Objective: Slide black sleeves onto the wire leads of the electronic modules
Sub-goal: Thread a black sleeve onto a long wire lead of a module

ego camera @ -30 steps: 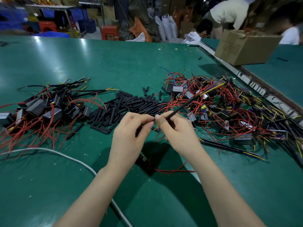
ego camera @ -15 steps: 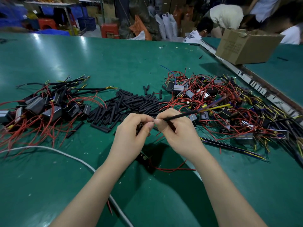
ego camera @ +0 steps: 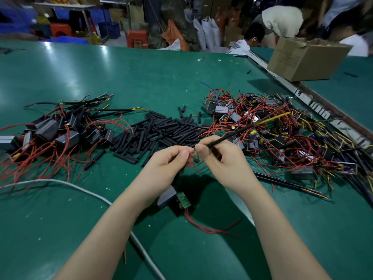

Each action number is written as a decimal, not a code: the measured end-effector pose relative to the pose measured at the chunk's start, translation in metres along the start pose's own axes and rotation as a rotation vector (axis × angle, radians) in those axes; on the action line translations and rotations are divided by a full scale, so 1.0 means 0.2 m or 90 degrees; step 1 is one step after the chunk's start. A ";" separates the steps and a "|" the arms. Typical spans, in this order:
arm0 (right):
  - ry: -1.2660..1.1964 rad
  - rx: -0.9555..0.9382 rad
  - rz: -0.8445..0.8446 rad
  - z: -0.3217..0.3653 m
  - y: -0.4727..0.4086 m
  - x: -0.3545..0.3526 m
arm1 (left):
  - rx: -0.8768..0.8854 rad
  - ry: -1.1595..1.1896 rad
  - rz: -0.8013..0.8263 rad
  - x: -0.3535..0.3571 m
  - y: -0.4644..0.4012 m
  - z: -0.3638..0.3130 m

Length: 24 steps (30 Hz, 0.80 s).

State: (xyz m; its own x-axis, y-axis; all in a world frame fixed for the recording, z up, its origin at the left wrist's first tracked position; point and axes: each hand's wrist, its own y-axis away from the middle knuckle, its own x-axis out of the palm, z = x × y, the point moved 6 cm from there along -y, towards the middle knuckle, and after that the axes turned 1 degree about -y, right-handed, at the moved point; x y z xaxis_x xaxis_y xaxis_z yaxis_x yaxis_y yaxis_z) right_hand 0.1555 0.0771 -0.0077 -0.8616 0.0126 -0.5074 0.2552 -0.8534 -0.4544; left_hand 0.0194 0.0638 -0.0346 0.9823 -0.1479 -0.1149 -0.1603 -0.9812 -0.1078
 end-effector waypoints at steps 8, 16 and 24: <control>-0.016 0.084 0.033 -0.02 0.00 0.02 | 0.059 -0.127 -0.043 0.00 0.00 -0.01; -0.026 0.122 0.035 -0.05 0.01 0.04 | 0.127 -0.224 -0.116 -0.02 0.00 -0.01; -0.057 0.144 0.075 -0.06 0.02 0.05 | 0.313 -0.378 -0.196 -0.04 0.03 -0.10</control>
State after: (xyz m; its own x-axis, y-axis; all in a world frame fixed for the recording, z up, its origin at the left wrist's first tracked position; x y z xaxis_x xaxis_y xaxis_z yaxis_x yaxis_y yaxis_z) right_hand 0.1528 0.0810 -0.0233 -0.8697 -0.1306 -0.4760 0.2594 -0.9414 -0.2155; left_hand 0.0114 0.0562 -0.0154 0.7967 0.3434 -0.4973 -0.0523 -0.7806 -0.6228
